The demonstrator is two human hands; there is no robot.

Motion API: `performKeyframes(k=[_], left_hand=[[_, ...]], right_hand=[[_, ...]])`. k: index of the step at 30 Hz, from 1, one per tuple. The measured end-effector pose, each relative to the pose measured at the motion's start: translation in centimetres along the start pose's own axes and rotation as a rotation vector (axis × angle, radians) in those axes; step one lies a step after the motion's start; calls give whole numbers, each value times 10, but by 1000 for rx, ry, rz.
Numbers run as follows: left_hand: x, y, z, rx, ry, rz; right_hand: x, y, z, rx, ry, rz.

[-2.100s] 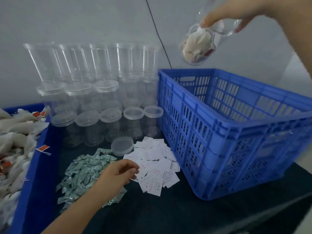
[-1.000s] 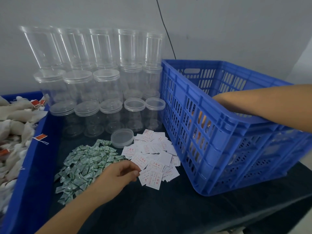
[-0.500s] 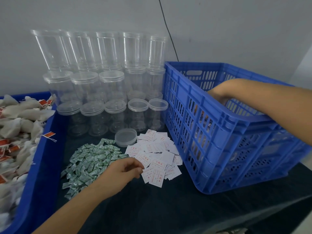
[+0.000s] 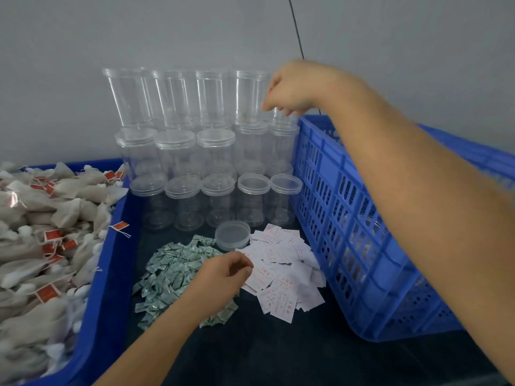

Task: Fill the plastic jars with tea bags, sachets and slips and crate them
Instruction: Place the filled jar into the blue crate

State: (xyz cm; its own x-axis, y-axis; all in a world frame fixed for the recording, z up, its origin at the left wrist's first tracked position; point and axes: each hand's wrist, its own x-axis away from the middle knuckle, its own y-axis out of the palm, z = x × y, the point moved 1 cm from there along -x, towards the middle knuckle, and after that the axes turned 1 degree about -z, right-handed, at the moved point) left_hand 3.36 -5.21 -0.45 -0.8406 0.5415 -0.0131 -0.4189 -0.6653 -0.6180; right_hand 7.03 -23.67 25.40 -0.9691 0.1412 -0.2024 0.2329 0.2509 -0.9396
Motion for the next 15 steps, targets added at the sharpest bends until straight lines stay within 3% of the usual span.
performKeyframes(k=[4, 15], left_hand=[[4, -9, -1, -24, 33, 44], [13, -31, -9, 76, 36, 139]], right_hand=[[-38, 59, -17, -114, -21, 52], [-118, 145, -35, -195, 68, -70]])
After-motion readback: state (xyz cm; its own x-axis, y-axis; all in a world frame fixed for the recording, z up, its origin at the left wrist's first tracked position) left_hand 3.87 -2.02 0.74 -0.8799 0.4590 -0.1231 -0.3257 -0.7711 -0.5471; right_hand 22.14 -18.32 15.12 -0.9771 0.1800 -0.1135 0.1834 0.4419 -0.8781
